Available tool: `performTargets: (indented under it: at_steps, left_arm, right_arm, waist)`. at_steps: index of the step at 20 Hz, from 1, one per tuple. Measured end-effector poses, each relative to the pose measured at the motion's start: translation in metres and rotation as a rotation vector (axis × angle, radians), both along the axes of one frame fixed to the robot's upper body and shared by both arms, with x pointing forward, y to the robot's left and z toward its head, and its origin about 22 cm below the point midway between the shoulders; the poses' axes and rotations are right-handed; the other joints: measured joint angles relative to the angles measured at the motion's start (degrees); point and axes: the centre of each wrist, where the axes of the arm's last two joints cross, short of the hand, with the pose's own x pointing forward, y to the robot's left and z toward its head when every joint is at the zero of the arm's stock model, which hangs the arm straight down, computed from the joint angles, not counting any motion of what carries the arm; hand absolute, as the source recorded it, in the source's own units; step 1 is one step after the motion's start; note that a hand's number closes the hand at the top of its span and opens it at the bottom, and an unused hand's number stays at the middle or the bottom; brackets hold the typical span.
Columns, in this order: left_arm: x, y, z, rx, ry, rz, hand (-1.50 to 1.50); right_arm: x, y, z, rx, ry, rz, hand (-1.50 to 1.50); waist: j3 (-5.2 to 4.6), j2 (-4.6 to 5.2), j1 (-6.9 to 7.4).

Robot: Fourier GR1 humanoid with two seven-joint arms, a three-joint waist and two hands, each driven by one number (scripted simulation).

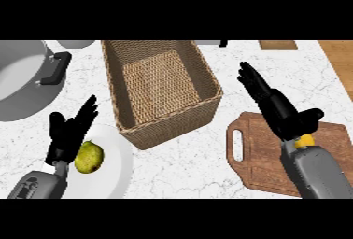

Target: Pick the lemon from the cutting board and place it in the basket

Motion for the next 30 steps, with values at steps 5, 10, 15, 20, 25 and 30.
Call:
performTargets:
  at_steps: [5, 10, 15, 20, 25, 30]
  left_arm:
    - [0.012, 0.007, 0.010, 0.058, -0.063, 0.020, 0.00]
    - [0.016, 0.011, 0.017, 0.090, -0.088, 0.031, 0.00]
    - [0.019, 0.010, 0.016, 0.107, -0.090, 0.039, 0.00]
    - [0.019, 0.015, 0.016, 0.116, -0.084, 0.036, 0.00]
    - [0.024, 0.012, 0.021, 0.117, -0.097, 0.027, 0.00]
    - [0.028, 0.006, 0.024, 0.111, -0.104, 0.013, 0.00]
  right_arm:
    - [0.006, -0.050, -0.017, 0.198, 0.001, 0.144, 1.50]
    - [0.005, -0.064, -0.010, 0.501, -0.237, 0.388, -1.50]
    - [-0.021, -0.130, -0.017, 0.489, -0.343, 0.278, -1.50]
    - [-0.031, -0.193, 0.029, 0.134, -0.394, 0.126, -1.50]
    - [-0.041, -0.233, 0.085, -0.278, -0.389, 0.105, -1.50]
    - [-0.046, -0.245, 0.119, -0.579, -0.315, 0.197, -1.50]
  waist:
    - [0.28, 0.57, 0.16]
    - [0.68, 0.35, -0.48]
    - [0.26, 0.04, -1.08]
    - [0.07, 0.01, -0.89]
    - [0.10, 0.21, -0.23]
    - [0.15, 0.41, 0.57]
